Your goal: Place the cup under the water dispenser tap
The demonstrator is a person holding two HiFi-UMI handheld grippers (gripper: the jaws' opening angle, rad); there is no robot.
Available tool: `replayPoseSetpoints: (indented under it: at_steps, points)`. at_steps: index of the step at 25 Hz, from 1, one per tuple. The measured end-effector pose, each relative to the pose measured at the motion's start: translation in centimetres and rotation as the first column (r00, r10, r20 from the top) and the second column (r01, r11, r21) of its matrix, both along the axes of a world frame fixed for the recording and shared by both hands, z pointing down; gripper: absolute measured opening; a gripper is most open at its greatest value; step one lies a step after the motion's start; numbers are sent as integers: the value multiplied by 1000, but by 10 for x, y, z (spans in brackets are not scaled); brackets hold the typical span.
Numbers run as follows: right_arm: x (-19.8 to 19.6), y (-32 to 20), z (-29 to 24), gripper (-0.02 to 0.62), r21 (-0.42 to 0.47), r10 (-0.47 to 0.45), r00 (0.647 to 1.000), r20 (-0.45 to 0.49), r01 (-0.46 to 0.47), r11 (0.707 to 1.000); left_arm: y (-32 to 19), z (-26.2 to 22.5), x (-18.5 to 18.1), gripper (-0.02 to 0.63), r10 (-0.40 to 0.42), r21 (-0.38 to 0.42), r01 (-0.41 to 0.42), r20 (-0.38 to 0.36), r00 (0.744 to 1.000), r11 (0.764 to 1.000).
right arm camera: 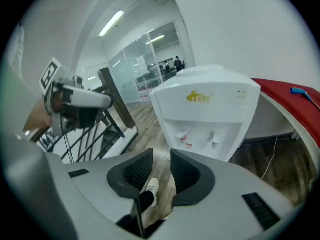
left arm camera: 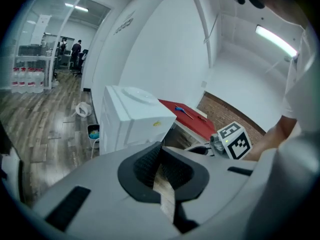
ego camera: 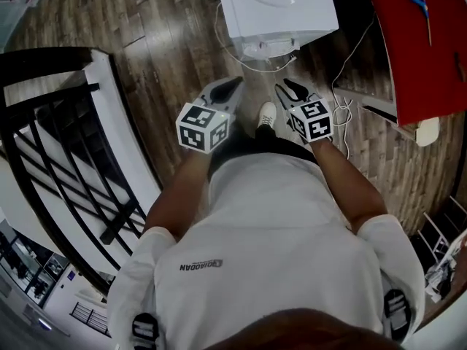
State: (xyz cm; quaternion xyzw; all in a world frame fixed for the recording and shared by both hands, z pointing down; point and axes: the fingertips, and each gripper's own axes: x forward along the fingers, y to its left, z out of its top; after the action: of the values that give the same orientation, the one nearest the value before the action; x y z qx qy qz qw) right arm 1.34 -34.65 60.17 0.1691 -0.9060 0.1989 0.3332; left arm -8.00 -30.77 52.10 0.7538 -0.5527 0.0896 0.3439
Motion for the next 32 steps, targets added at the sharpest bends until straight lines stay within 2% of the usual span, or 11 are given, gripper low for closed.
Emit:
replayPoseSetpoints:
  at_steps: [2, 5, 9, 11, 15, 17, 23, 27, 30, 32]
  points:
    - [3, -4, -24, 122, -60, 48, 997, 65, -44, 997, 2, -16, 1, -5, -11, 32, 10, 37, 999, 999]
    - [8, -4, -58, 121, -93, 81, 986, 143, -68, 993, 10, -37, 2, -5, -16, 78, 4, 154, 988, 997]
    - [15, 3, -94, 118, -82, 47, 976, 214, -30, 996, 17, -65, 7, -5, -25, 124, 2, 183, 983, 992]
    - [16, 7, -109, 117, -82, 24, 972, 236, -5, 997, 17, -81, 10, -5, -36, 149, 10, 173, 984, 989]
    - [18, 17, -143, 106, -78, 4, 956, 292, 19, 997, 22, -109, 11, -5, -82, 175, 74, 42, 996, 982]
    - [16, 21, -159, 81, -65, -8, 945, 328, 31, 997, 23, -118, 8, -5, -93, 178, 89, 10, 996, 980]
    - [8, 36, -193, 48, -75, -2, 907, 421, 36, 997, 29, -149, 4, -5, -52, 233, 43, 32, 998, 972]
    - [-3, 43, -202, 48, -153, 69, 871, 486, 7, 988, 43, -170, 4, -5, 0, 275, -17, 62, 998, 961]
    - [-22, 56, -216, 48, -180, 58, 847, 529, 45, 983, 59, -174, 0, -5, 50, 273, -70, 79, 996, 959]
    - [-37, 70, -226, 47, -218, 67, 817, 573, 74, 973, 72, -171, -6, -5, 77, 258, -94, 75, 994, 962]
